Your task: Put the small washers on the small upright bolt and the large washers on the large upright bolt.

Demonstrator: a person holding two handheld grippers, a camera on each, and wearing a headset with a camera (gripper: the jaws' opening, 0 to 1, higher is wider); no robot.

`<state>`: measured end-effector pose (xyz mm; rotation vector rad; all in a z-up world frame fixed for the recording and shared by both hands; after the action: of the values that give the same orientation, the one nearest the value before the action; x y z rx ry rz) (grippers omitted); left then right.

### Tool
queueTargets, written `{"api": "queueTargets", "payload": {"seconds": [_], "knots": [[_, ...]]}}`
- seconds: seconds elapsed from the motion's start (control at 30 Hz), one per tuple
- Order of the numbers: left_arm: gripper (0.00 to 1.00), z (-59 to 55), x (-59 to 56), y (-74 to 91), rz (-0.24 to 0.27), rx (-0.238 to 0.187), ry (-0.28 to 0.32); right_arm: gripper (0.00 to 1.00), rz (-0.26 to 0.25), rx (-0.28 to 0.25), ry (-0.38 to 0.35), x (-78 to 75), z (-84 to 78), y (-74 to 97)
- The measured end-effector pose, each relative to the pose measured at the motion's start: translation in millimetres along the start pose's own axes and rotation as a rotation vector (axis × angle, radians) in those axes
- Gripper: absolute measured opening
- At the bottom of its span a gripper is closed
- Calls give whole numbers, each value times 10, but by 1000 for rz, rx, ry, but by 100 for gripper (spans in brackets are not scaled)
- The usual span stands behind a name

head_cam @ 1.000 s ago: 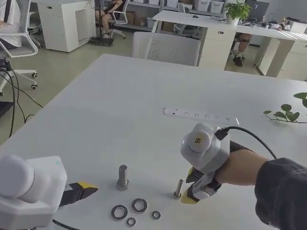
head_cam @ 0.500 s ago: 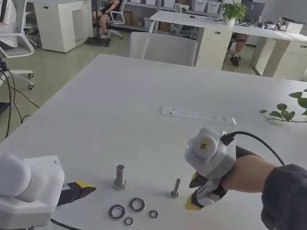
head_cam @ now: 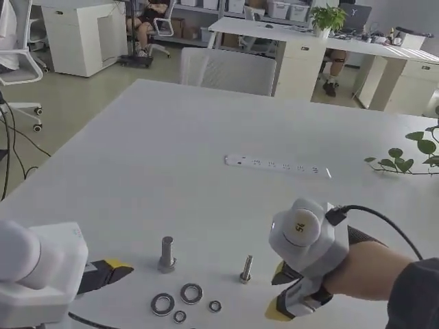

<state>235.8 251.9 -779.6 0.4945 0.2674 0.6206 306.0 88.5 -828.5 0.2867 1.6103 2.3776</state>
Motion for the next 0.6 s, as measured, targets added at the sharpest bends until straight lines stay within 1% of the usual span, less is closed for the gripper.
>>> {"api": "queueTargets", "payload": {"seconds": [0.17,0.3,0.4,0.6], "knots": [[97,14,-5,2,-1,-4,-2,35,6,-15,4,78,29,40],[97,18,-12,4,-1,-5,-5,35,7,-15,14,113,50,46],[97,30,-15,5,-1,-7,-8,35,10,-21,24,136,106,53],[96,29,-16,22,2,-9,-6,34,28,-26,61,235,258,-2]]}}
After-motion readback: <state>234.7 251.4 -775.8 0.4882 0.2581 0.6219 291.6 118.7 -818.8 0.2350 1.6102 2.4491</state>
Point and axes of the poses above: the centre of the closed fingertips' face, and the gripper's own axes: y roughly backward along the fingers, x roughly to its left, z roughly out of its top, the point moved 2 cm from there along y, roughly backward along the fingers, and after that the axes turned 10 degrees about -y, right-handed, at the moved point
